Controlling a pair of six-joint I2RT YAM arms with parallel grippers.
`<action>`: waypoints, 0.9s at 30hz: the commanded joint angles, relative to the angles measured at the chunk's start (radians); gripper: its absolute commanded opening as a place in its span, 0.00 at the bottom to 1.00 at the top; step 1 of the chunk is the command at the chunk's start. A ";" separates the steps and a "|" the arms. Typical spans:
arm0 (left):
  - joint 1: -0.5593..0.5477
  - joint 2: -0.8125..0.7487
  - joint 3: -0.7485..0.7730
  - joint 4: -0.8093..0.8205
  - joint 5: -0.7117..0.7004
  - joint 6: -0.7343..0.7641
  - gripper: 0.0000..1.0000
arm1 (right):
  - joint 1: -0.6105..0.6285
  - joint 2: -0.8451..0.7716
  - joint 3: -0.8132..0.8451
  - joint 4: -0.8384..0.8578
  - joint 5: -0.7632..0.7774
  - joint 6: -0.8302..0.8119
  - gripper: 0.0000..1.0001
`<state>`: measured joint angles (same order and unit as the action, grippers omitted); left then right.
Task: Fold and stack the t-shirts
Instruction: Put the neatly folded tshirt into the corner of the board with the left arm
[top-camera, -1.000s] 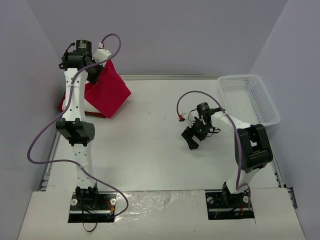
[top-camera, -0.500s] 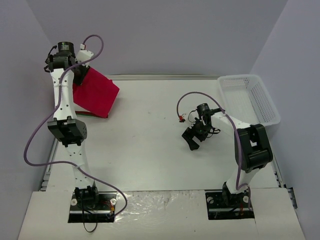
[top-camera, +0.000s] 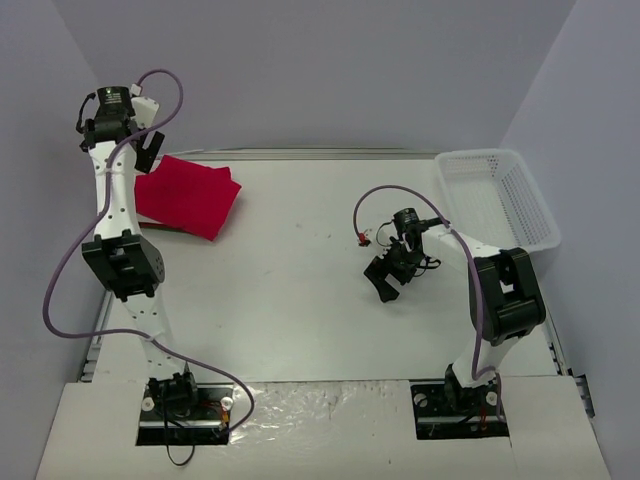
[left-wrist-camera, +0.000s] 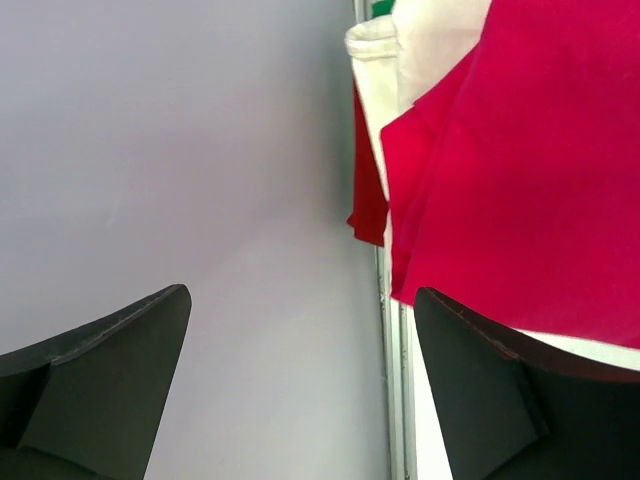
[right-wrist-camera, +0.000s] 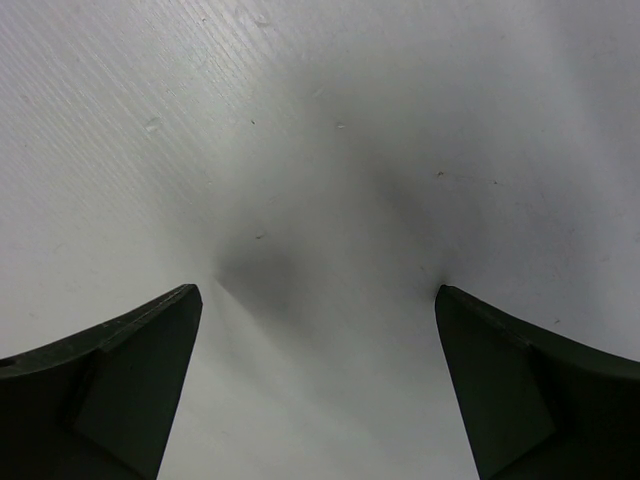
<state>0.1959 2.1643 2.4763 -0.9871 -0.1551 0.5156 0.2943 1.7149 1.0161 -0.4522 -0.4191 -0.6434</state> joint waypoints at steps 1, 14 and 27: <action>-0.004 -0.173 -0.046 0.050 -0.043 -0.029 0.94 | -0.006 0.005 -0.001 -0.033 0.008 0.008 1.00; -0.003 -0.895 -1.062 0.273 0.545 -0.085 0.94 | -0.027 -0.194 0.240 -0.033 0.140 0.157 1.00; 0.060 -1.227 -1.482 0.406 0.612 -0.153 0.94 | -0.095 -0.615 0.046 0.240 0.606 0.304 1.00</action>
<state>0.2199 0.9737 1.0073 -0.6640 0.3832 0.4068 0.1978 1.1633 1.1297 -0.2855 0.0181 -0.4099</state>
